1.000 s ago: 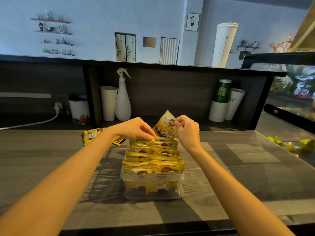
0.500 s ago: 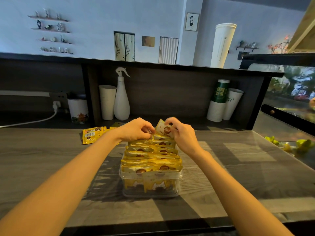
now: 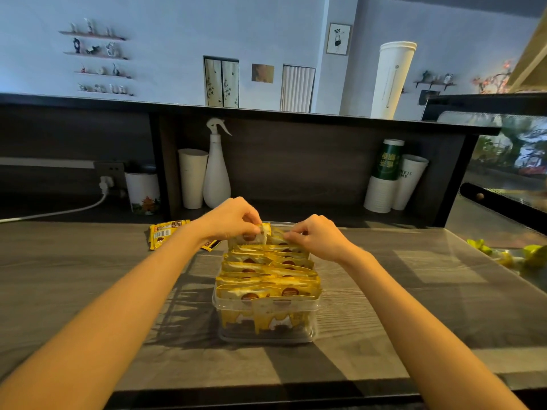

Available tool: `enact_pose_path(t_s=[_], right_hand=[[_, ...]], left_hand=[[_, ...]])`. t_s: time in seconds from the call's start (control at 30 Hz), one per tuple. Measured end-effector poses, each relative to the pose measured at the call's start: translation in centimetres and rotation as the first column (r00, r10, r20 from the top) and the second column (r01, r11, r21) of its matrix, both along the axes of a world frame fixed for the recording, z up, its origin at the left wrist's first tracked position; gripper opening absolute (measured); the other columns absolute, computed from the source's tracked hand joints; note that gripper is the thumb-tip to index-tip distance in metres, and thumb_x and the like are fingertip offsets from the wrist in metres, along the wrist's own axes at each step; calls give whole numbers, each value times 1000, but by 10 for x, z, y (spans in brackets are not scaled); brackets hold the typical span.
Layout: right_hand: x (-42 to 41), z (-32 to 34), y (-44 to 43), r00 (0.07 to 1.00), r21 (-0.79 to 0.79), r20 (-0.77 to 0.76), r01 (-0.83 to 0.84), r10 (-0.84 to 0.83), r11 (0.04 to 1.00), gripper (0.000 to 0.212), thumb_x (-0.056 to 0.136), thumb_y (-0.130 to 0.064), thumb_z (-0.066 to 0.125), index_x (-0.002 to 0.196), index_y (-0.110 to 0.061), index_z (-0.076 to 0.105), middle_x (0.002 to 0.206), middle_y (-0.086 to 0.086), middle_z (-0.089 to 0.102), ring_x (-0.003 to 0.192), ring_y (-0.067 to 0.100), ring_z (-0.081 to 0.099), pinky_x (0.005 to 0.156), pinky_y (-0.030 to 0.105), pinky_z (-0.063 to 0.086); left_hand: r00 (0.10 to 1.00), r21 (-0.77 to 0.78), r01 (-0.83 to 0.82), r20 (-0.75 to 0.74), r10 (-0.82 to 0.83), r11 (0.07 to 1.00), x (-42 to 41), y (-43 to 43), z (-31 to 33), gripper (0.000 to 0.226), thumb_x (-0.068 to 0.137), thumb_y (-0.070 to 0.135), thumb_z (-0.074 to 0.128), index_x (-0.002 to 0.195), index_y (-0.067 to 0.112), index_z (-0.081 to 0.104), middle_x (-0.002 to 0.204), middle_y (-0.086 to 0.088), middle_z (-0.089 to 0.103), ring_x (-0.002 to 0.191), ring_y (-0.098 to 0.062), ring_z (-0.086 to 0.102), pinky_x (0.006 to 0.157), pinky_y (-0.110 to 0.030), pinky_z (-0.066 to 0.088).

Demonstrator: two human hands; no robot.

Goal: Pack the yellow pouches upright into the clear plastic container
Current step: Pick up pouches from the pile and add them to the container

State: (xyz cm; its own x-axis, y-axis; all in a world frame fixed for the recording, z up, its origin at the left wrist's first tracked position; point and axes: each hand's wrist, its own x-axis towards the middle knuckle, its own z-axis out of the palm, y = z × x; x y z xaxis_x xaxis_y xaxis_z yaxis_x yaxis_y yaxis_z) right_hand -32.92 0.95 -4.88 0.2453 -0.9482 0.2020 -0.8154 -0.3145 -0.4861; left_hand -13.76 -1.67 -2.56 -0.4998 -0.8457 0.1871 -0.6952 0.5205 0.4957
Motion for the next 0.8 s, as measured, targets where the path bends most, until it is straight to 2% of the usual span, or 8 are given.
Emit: enact_pose_path(t_s=[0.07, 0.2, 0.27, 0.33, 0.43, 0.57, 0.7, 0.8], right_hand=[[0, -1, 1, 999, 13, 30, -19, 18, 1000, 27, 93, -26, 54, 94, -7, 72, 71, -9, 61, 66, 7, 55, 62, 21, 44], [0, -2, 2, 996, 22, 86, -15, 13, 1000, 26, 93, -23, 54, 88, -4, 71, 73, 4, 61, 68, 12, 54, 64, 27, 45], [1, -2, 4, 995, 26, 100, -18, 15, 1000, 26, 93, -23, 54, 91, -3, 71, 80, 12, 66, 72, 17, 58, 68, 31, 48], [1, 0, 6, 993, 36, 117, -15, 11, 999, 26, 92, -23, 55, 96, -3, 72, 89, 13, 69, 82, 23, 63, 75, 34, 52], [0, 1, 8, 988, 56, 153, -3, -5, 998, 26, 90, -23, 59, 96, -1, 73, 96, 14, 71, 93, 26, 66, 83, 38, 54], [1, -1, 8, 982, 63, 185, 38, -49, 997, 25, 91, -19, 57, 98, -1, 73, 102, 14, 71, 97, 23, 65, 85, 33, 53], [-1, -2, 9, 983, 6, 179, 51, -51, 999, 23, 91, -7, 54, 107, -5, 70, 110, 10, 68, 93, 10, 59, 77, 19, 50], [-2, 0, 8, 984, -1, 174, 47, -46, 999, 27, 88, -9, 59, 113, -6, 66, 115, 8, 63, 95, 8, 53, 67, 11, 45]], left_hand=[[994, -97, -61, -97, 52, 993, -1, 2, 6, 14, 88, 8, 57, 94, 6, 70, 76, 4, 62, 73, -7, 59, 67, -17, 48], [959, -264, -208, -244, 144, 942, -5, 6, 20, 19, 92, 10, 51, 101, 4, 66, 95, -8, 64, 90, -15, 56, 72, -24, 45], [930, -324, -276, -329, 166, 905, -6, 10, 26, 20, 93, 11, 50, 105, 5, 65, 97, -6, 62, 91, -13, 53, 75, -25, 41], [902, -362, -338, -388, 189, 869, -7, 11, 29, 22, 94, 13, 48, 108, 5, 64, 97, -4, 61, 91, -11, 51, 72, -21, 40], [921, -366, -331, -326, 213, 870, -6, 11, 25, 23, 94, 14, 47, 108, 7, 64, 103, -10, 65, 97, -18, 57, 75, -24, 42], [945, -319, -283, -251, 207, 905, -6, 11, 6, 23, 94, 14, 47, 106, 8, 66, 105, -12, 67, 102, -23, 59, 78, -26, 42], [960, -301, -241, -211, 182, 923, -5, 14, -1, 24, 94, 14, 47, 109, 8, 66, 109, -11, 67, 106, -23, 58, 86, -29, 44], [951, -317, -253, -255, 175, 914, -3, 17, 0, 25, 94, 13, 49, 110, 7, 66, 109, -12, 68, 105, -22, 59, 87, -30, 45]])
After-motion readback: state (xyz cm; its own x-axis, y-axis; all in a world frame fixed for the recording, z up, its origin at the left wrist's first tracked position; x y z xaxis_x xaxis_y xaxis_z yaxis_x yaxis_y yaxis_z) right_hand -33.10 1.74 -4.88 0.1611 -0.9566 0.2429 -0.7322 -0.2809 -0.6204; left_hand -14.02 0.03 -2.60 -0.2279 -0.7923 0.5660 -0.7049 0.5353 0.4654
